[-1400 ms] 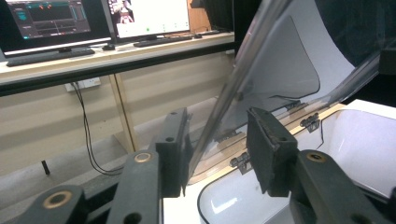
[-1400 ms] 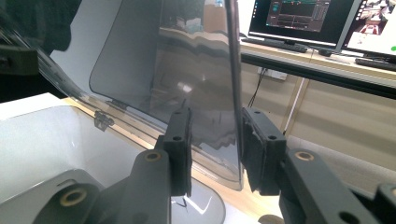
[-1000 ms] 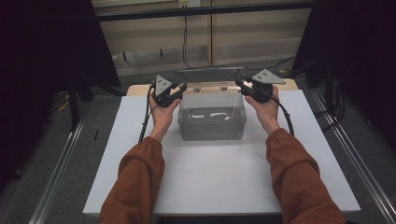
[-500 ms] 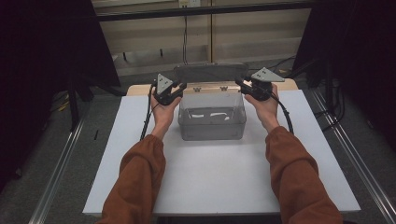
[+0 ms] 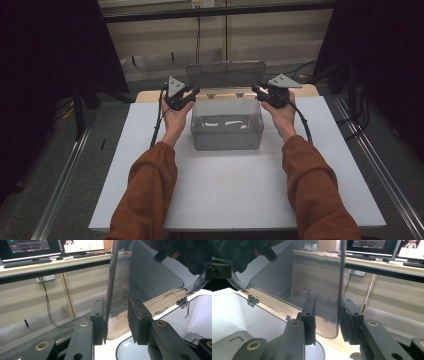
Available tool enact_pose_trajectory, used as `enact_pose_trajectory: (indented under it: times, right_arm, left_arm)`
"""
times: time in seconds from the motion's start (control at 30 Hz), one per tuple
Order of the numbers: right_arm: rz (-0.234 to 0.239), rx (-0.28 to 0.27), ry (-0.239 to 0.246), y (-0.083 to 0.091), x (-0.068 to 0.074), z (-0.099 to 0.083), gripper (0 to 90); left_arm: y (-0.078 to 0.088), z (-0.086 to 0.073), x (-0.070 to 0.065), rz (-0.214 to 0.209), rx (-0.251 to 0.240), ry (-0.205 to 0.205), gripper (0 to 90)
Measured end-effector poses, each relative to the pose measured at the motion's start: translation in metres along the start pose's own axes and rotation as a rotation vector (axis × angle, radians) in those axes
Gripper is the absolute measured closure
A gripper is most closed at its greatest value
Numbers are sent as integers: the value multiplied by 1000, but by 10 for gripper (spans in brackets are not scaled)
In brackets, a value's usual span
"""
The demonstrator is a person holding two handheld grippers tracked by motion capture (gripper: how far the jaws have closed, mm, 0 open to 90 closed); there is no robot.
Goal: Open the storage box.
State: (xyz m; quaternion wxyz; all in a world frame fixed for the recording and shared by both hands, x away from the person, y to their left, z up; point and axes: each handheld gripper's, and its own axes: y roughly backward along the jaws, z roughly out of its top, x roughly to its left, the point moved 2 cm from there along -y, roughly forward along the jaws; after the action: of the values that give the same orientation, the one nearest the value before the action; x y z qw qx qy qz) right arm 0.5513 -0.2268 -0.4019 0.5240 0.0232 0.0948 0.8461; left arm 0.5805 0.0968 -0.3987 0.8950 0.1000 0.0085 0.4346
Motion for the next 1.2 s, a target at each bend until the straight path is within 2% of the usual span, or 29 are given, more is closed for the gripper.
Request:
enact_pose_trajectory:
  times: [0.23,0.33,0.4,0.47,0.73,0.93,0.97,1.1,1.2]
  right_arm:
    - [-3,2,-11,-3,-1,-2,666]
    - [-4,13,-20,-4,-4,-5,668]
    - [-3,11,-23,-5,-5,-6,692]
    - [6,14,-41,-6,-5,-7,709]
    - [9,25,-36,-9,-7,-5,735]
    - [11,23,-49,-10,-8,-6,745]
    - [11,24,-48,-10,-8,-6,748]
    - [8,28,-52,-10,-9,-5,756]
    - [13,27,-55,-11,-10,-6,758]
  left_arm:
    - [-2,0,2,4,2,-7,685]
    - [-4,0,3,-1,-4,7,687]
    - [-5,0,5,-7,8,5,688]
    - [-6,1,5,-10,11,23,687]
    - [-11,-1,8,-12,15,48,685]
    - [-12,-5,11,-34,46,49,675]
    - [-13,-6,12,-33,56,35,676]
    - [-15,-8,11,-30,51,88,677]
    - [-17,-8,12,-31,67,77,678]
